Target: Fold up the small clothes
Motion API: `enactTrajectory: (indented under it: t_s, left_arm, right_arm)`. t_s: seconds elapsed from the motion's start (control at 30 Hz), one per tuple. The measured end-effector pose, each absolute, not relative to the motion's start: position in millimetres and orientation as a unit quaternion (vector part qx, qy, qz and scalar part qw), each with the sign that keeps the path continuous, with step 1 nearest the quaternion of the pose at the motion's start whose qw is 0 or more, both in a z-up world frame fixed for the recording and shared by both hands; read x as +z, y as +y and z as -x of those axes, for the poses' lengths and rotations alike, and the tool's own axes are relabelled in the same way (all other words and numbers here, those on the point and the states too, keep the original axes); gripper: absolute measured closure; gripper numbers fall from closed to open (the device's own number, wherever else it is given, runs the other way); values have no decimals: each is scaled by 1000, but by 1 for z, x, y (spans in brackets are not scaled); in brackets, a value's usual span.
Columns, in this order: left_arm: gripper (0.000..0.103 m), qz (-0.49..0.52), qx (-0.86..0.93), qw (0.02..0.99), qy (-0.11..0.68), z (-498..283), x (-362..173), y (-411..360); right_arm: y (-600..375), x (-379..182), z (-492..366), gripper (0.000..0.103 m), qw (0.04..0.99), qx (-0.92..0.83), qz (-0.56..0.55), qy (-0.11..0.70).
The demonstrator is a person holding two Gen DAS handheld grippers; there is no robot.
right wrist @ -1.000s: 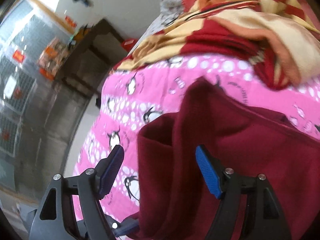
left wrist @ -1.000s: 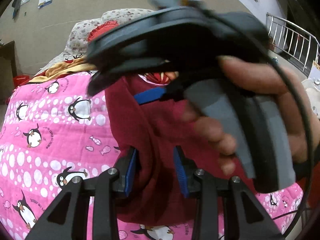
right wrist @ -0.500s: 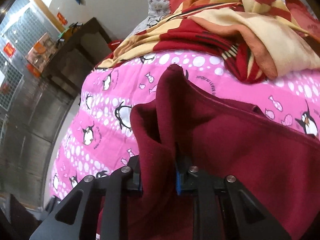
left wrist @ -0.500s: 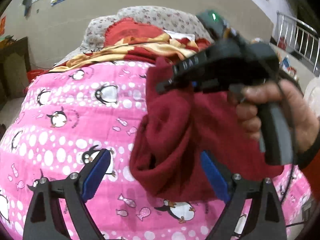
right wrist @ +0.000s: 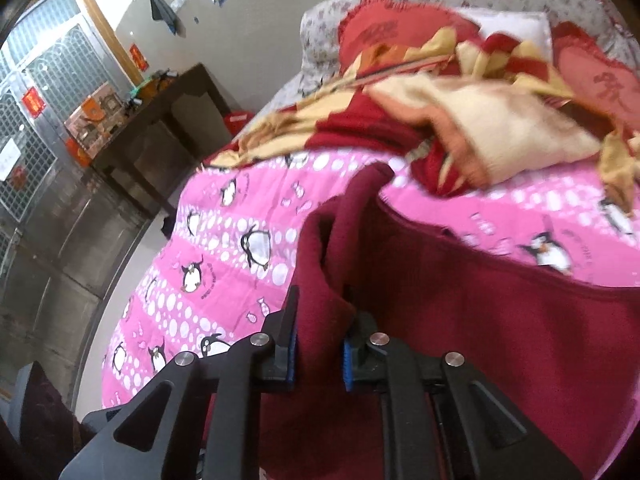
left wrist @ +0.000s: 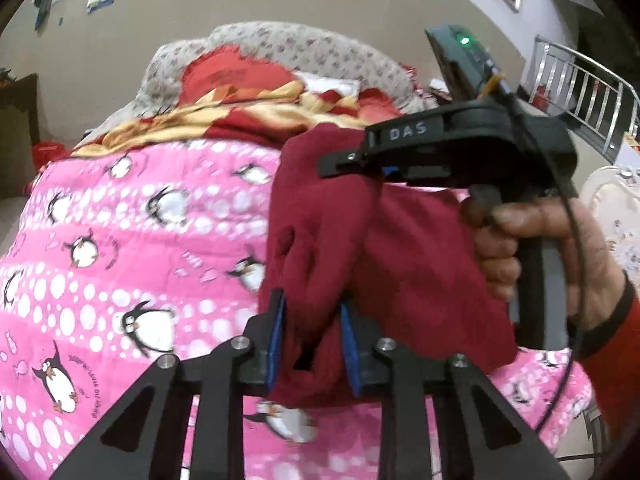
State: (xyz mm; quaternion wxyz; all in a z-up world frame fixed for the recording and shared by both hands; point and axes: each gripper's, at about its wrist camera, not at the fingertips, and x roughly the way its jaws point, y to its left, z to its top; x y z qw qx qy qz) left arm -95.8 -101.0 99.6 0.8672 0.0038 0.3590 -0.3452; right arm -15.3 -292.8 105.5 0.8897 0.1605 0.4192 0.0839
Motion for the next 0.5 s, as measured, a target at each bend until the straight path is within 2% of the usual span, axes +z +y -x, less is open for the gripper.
enactTrajectory:
  t_s: [0.3, 0.5]
  left_arm:
    - [78, -22, -426, 838, 339, 143, 127, -176]
    - [78, -50, -461, 815, 348, 168, 115, -235]
  right_arm:
    - [-350, 146, 86, 80, 914, 34, -154, 375]
    - [-406, 135, 129, 80, 910, -18, -178, 374]
